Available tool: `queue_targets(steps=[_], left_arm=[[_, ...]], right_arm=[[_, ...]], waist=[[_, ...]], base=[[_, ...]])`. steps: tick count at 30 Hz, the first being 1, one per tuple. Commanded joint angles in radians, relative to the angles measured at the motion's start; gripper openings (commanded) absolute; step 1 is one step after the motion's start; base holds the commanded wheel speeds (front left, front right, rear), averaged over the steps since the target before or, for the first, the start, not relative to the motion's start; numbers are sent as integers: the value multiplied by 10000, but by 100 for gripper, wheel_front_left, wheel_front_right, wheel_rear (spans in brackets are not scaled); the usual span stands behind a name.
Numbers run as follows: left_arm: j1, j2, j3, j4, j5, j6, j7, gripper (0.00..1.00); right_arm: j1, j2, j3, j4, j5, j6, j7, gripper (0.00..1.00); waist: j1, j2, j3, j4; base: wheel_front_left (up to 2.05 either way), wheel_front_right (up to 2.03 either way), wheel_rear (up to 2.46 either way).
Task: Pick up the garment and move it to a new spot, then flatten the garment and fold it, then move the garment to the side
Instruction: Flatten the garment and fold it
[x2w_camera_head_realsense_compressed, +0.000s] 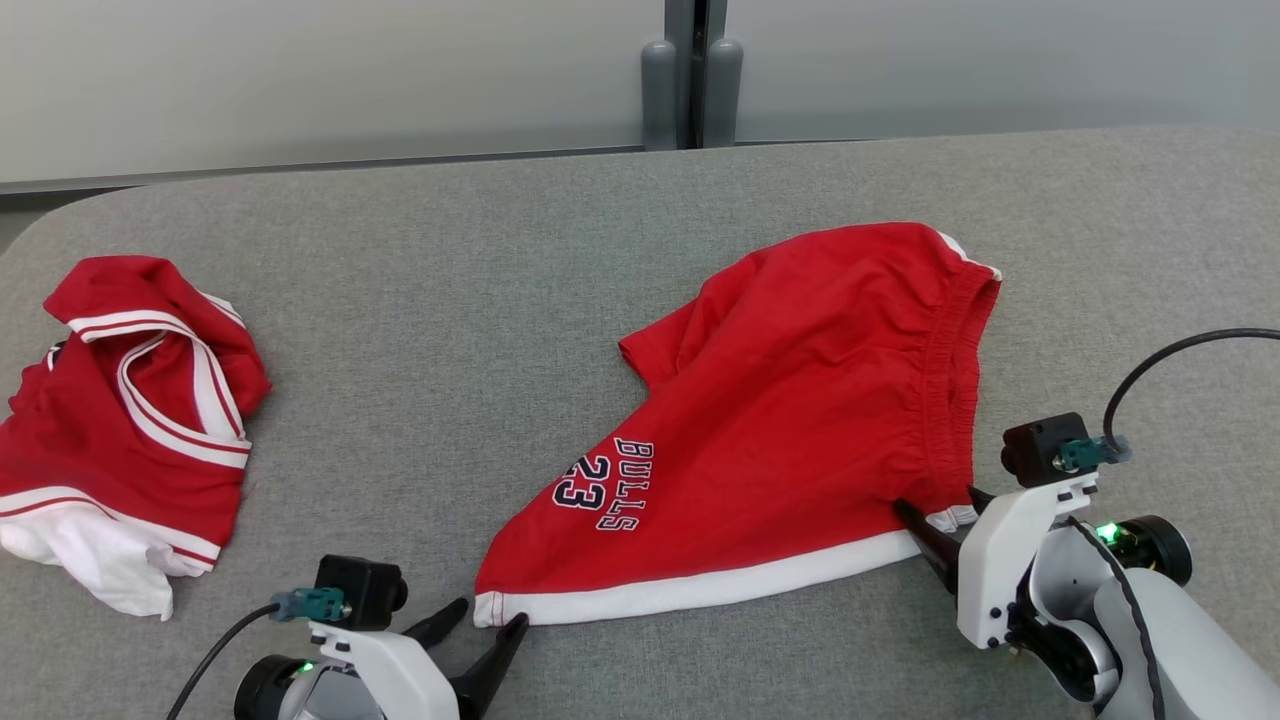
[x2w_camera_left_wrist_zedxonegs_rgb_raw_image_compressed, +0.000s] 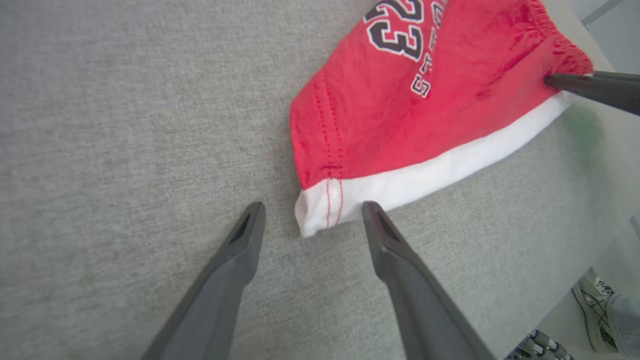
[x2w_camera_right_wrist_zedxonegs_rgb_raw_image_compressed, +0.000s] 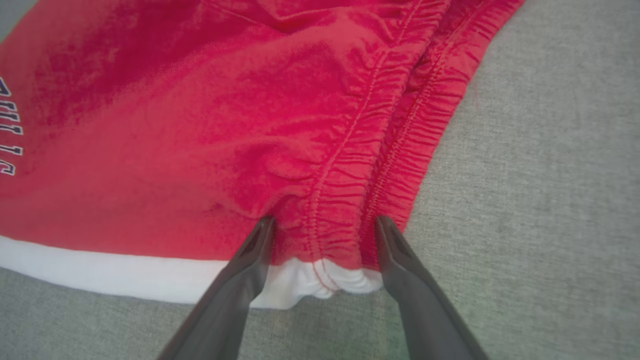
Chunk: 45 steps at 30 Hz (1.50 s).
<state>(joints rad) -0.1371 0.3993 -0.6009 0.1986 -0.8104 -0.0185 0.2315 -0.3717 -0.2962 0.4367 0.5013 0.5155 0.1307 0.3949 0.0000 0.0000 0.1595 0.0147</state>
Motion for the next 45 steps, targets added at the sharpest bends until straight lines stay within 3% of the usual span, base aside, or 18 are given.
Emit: queue_targets(steps=[1,2,3,4,5,6,8,16,25,30,35,41,45], left_arm=[[-164,19,-28,66,24,-72,25,100],[-196,-1,-79,121,44,-102,49,100],[-224,-18,-110,192,80,-117,68,99],[-260,-43,-145,245,93,-163,55,66],[-306,-85,-178,270,71,-210,24,44],[-332,-121,-201,303,33,-271,7,0],[-373,-128,-220,374,-1,-356,-24,0],[-138,-61,-128,439,-34,-364,-392,0],[-535,435,239,-676,69,-392,-587,0],[-2262,1079,632,-1080,201,-523,236,0],[-4154,1139,857,-577,97,-776,766,0],[-7650,756,851,802,-26,-1082,1018,0],[-9973,443,660,2213,211,-1116,734,0]], right_arm=[[-32,22,89,74,84,0,-43,100],[-56,28,149,109,116,0,-52,100],[-78,31,205,139,142,0,-92,85],[-88,34,255,168,178,0,-130,56],[-99,30,316,200,219,0,-148,46],[-105,20,371,225,239,0,-168,39],[-124,5,486,271,339,0,-232,0],[-16,-308,589,8,586,-1,-833,0],[-353,-551,385,-1265,1309,-1,-1410,0],[-1580,-470,219,-1592,2048,0,-1435,0],[-2963,-628,258,-1497,2528,0,-1357,0],[-5594,-960,382,-854,3148,-1,-1781,0],[-7390,-749,482,-100,3541,0,-2411,0]], waist=[[0,0,8,-17],[0,0,13,-34],[0,0,19,-52],[0,0,20,-69],[0,0,16,-82],[0,0,4,-94],[0,0,-36,-123],[0,0,-476,-203],[0,0,-474,-429],[0,0,393,-532],[0,0,1145,-557],[0,0,2396,-444],[0,0,3141,-517]], base=[[0,0,0],[0,0,0],[0,0,0],[0,0,0],[0,0,0],[0,0,0],[0,0,0],[0,0,0],[0,0,0],[0,0,0],[0,0,0],[0,0,0],[0,0,0]])
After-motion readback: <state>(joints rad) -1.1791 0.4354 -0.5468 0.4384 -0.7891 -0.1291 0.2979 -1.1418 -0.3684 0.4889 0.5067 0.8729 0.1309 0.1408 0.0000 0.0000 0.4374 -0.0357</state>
